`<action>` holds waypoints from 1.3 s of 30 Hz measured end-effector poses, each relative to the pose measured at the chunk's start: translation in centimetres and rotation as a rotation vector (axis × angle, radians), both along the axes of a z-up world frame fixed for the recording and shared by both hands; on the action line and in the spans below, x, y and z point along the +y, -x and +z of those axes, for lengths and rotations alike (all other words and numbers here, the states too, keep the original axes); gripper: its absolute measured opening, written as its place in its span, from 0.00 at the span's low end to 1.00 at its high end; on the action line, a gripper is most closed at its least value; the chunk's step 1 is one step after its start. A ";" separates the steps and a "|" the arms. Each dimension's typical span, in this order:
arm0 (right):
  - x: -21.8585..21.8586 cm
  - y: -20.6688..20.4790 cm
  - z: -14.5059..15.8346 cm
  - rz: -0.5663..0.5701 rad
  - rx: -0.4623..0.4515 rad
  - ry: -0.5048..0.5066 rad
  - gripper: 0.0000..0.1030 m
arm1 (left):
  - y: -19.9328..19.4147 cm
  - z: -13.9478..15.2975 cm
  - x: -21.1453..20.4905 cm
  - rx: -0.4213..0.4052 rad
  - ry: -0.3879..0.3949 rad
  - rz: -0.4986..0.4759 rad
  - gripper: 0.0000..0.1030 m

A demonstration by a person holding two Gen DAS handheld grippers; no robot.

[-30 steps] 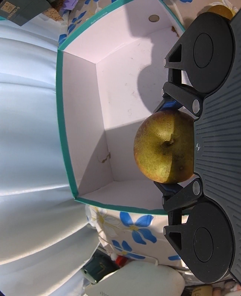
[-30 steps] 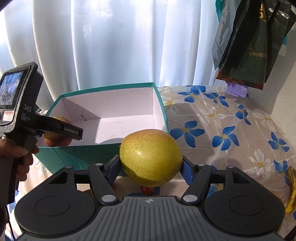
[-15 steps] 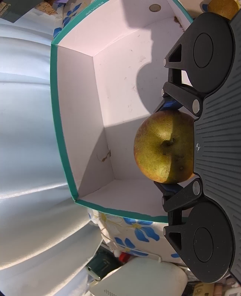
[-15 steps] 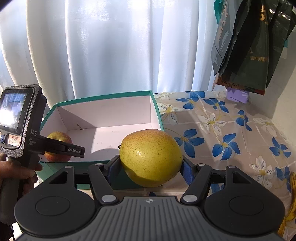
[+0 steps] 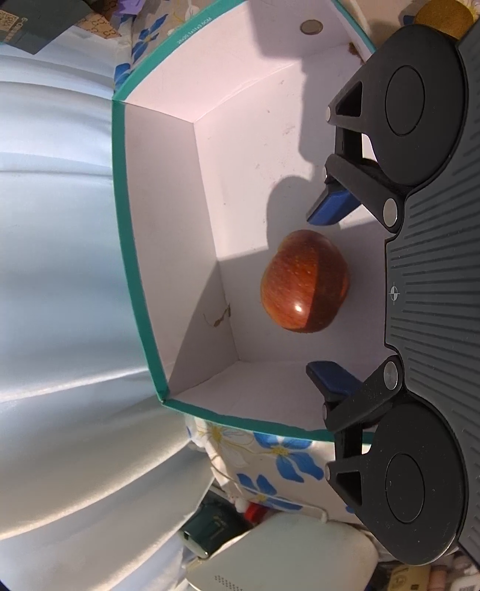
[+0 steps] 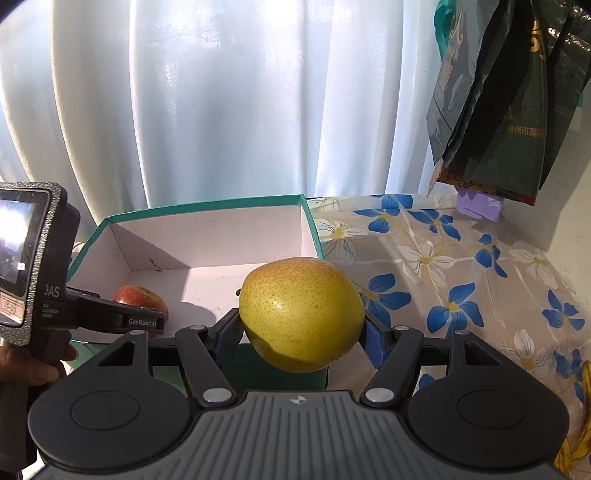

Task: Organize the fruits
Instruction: 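Carry the greenish apple into the box and open the left gripper while the right gripper carries the pear, then lower the yellow pear into the box and open the right gripper while the left gripper withdraws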

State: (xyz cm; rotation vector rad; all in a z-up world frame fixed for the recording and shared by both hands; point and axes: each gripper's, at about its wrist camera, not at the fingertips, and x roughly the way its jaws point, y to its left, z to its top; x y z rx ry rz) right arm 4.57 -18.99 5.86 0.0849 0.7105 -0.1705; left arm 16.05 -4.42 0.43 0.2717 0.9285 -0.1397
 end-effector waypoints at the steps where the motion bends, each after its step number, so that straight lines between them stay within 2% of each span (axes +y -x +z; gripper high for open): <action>1: 0.0 -0.1 0.0 0.001 0.001 0.001 0.65 | 0.3 0.5 0.2 -0.017 0.010 0.000 0.92; 5: -0.1 -0.6 -0.2 0.009 0.001 0.003 0.65 | 1.2 2.0 0.7 -0.039 0.039 -0.001 0.94; 9: 0.0 -1.2 -0.4 0.025 -0.007 0.007 0.65 | 2.6 3.6 2.2 -0.050 0.061 0.033 0.94; 14: 0.0 -2.2 -1.0 0.046 -0.007 -0.003 0.65 | 5.1 5.8 5.1 -0.085 0.152 0.097 0.98; 16: 0.0 -2.7 -1.3 0.057 -0.005 -0.001 0.65 | 5.8 6.1 5.8 -0.101 0.146 0.117 0.98; 22: 0.8 -3.9 -2.2 0.095 -0.012 0.057 0.65 | 6.5 5.2 6.8 -0.061 0.133 0.150 0.98; 28: 1.1 -5.1 -3.8 0.146 0.050 0.027 0.65 | 7.3 4.0 7.7 -0.019 0.130 0.166 0.98; 31: 1.7 -5.1 -4.0 0.156 0.045 0.067 0.65 | 7.6 3.6 7.9 -0.011 0.122 0.170 0.98; 39: 1.6 -5.3 -3.9 0.164 0.058 0.066 0.66 | 8.6 2.7 8.0 0.013 0.122 0.140 0.98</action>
